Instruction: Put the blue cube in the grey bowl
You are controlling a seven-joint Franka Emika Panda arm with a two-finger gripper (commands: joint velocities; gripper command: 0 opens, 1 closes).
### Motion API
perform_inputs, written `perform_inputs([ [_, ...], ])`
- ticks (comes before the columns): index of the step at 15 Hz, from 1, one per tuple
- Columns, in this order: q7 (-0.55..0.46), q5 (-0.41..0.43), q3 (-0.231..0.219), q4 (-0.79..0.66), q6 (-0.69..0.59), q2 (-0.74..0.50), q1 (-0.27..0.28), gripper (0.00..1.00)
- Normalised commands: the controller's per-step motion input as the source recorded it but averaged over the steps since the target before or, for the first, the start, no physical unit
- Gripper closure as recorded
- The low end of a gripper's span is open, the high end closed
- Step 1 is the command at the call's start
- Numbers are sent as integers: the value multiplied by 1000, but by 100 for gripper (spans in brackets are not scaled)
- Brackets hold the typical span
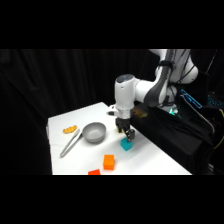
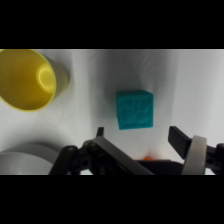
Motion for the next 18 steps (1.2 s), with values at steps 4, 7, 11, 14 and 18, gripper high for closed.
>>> perform_inputs([
  [4,89,-22,4,-171,263,-32,37,0],
  [7,88,-1,24,-126,249,3,58,0],
  [11,137,-55,7,-51,249,89,91,0],
  [14,96,-45,-14,41,255,186,70,0],
  [18,153,-124,-130,89,267,207,138,0],
])
